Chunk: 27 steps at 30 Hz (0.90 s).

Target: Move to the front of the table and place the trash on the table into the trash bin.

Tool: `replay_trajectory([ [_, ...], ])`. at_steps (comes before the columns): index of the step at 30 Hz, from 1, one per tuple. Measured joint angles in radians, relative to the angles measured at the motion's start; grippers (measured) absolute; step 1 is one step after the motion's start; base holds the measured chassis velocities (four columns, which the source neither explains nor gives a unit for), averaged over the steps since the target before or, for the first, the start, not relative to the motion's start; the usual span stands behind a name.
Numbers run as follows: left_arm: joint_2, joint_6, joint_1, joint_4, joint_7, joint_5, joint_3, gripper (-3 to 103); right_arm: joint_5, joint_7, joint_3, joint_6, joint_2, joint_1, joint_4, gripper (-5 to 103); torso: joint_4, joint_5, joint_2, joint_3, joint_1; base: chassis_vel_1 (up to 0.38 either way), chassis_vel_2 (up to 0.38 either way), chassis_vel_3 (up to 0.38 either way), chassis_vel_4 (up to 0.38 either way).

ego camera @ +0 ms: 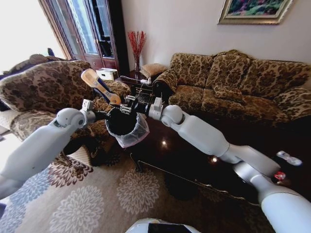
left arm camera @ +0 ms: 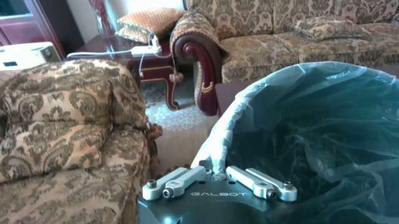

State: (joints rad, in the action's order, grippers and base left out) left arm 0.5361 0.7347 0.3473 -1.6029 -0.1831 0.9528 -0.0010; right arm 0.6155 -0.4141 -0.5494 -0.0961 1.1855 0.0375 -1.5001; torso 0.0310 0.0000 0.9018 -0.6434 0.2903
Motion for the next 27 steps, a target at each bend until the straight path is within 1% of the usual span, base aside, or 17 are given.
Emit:
replay_trajectory([
  [4,0.006,0.0,-0.028,0.012,0.002,-0.001,0.02,0,-0.014,-0.001,0.008,-0.007,-0.01,0.023,0.01,37,-0.0004,0.0002,0.0,0.0,0.0,0.0,0.0,0.0,0.0],
  [9,0.023,0.003,-0.041,0.013,0.03,-0.004,0.031,0,-0.03,-0.001,0.019,-0.028,0.002,0.031,0.064,37,-0.0003,0.0001,0.0,0.0,0.0,0.0,0.0,0.0,0.0],
  [13,0.027,0.004,-0.049,0.008,0.034,-0.005,0.032,0,-0.038,-0.005,0.022,-0.036,0.007,0.031,0.087,37,-0.0001,-0.0001,0.0,0.0,0.0,0.0,0.0,0.0,0.0],
  [18,0.026,0.004,-0.06,0.01,0.037,-0.005,0.035,0,-0.065,-0.008,0.023,-0.042,-0.003,0.031,0.094,37,-0.0002,0.0,0.0,0.0,0.0,0.0,0.0,0.0,0.0],
  [19,0.026,0.004,-0.062,0.011,0.04,-0.006,0.035,0,-0.073,-0.007,0.023,-0.037,-0.007,0.031,0.093,35,-0.0003,0.0,0.0,0.0,0.0,0.0,0.0,0.0,0.0],
  [20,0.026,0.004,-0.063,0.011,0.043,-0.006,0.036,0,-0.076,-0.001,0.023,-0.033,-0.009,0.031,0.092,37,-0.0003,0.0,0.0,0.0,0.0,0.0,0.0,0.0,0.0],
  [21,0.027,0.004,-0.063,0.01,0.047,-0.006,0.036,0,-0.077,0.006,0.022,-0.032,-0.009,0.032,0.091,42,-0.0003,0.0,0.0,0.0,0.0,0.0,0.0,0.0,0.0],
  [23,0.027,0.004,-0.063,0.009,0.049,-0.006,0.036,0,-0.077,0.008,0.021,-0.031,-0.009,0.032,0.09,42,-0.0002,0.0,0.0,0.0,0.0,0.0,0.0,0.0,0.0],
  [26,0.025,0.003,-0.061,-0.006,0.055,-0.006,0.034,0,-0.078,0.02,0.019,-0.024,-0.008,0.034,0.079,58,-0.0002,0.0,0.0,0.0,0.0,0.0,0.0,0.0,0.0],
  [27,0.025,0.003,-0.061,-0.006,0.055,-0.006,0.034,0,-0.078,0.02,0.019,-0.024,-0.008,0.034,0.079,58,-0.0002,0.0,0.0,0.0,0.0,0.0,0.0,0.0,0.0],
])
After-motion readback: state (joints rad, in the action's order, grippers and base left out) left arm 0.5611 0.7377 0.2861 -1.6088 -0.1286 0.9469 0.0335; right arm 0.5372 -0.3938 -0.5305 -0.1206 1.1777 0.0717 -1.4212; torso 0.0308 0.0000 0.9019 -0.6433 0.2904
